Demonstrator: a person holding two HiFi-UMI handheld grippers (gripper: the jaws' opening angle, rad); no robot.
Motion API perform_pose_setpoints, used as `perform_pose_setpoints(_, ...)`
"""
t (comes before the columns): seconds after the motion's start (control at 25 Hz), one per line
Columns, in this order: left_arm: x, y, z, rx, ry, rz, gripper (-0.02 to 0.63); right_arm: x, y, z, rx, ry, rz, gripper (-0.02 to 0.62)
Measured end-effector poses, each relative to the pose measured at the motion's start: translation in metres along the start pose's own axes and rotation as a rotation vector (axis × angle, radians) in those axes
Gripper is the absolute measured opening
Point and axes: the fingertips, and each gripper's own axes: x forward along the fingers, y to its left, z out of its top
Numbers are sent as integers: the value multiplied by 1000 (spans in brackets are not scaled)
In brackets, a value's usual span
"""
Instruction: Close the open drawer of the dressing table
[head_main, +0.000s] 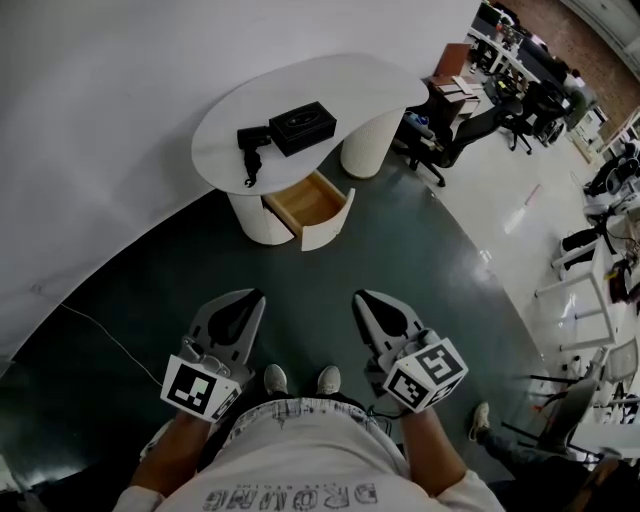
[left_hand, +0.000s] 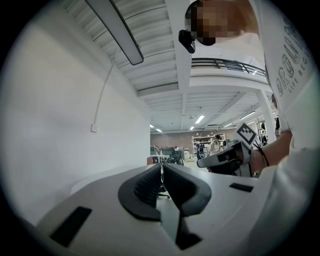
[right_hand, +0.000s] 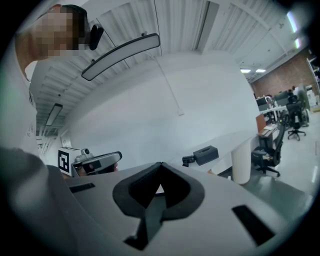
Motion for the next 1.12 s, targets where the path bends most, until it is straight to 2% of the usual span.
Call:
perform_pose_setpoints(0.56, 16, -1, -3, 4, -1, -22, 32, 4, -13, 2, 3, -4, -12, 21)
perform_pose_setpoints(1.12, 23, -6, -3, 5, 7, -18, 32, 2, -21, 7, 14, -8, -10, 89)
